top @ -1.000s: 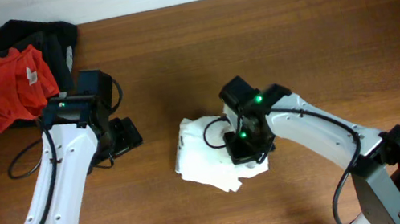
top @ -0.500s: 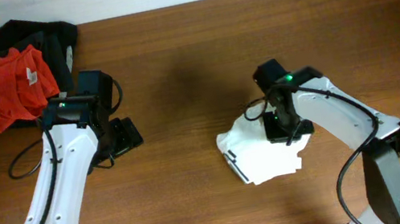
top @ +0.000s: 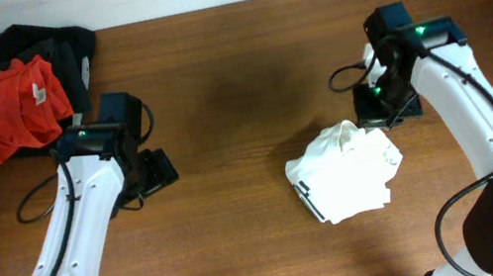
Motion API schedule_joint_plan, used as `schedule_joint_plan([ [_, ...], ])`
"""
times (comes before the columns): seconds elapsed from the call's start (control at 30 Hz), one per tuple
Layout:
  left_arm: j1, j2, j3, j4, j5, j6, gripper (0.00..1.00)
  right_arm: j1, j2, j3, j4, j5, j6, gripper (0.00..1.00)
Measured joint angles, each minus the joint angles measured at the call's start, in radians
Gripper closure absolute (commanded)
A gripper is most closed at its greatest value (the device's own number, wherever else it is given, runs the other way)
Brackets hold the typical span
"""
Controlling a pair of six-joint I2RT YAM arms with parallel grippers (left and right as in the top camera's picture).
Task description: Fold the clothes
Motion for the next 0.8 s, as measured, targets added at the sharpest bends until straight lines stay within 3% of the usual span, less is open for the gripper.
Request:
schedule_joint_plan([
  [0.2,0.0,0.0,-0.015,0.02,0.008,0.0,0.01,0.0,0.023,-0.289,0.317,-0.169,-0.09,0.96],
  [0.4,0.0,0.0,-0.015,0.019,0.011,0.0,0.01,0.002,0.184,-0.282,0.461,-0.022,0.057,0.96],
  [0.5,0.0,0.0,-0.016,0.021,0.011,0.0,0.01,0.007,0.202,-0.249,0.428,0.044,0.129,0.96],
  [0.67,-0.004,0.0,-0.054,0.103,0.092,0.022,0.02,0.013,0.142,-0.153,0.191,0.152,0.282,0.96],
  [0.7,-0.017,0.0,-0.066,0.137,0.141,0.053,0.07,0.026,0.085,-0.15,0.161,0.157,0.298,0.96],
  [0.73,-0.036,0.0,-0.071,0.159,0.178,0.077,0.22,0.04,0.029,-0.147,0.14,0.159,0.305,0.96],
  [0.8,-0.132,0.001,-0.077,0.249,0.29,0.132,0.63,0.063,-0.099,-0.126,0.099,0.159,0.324,0.94],
])
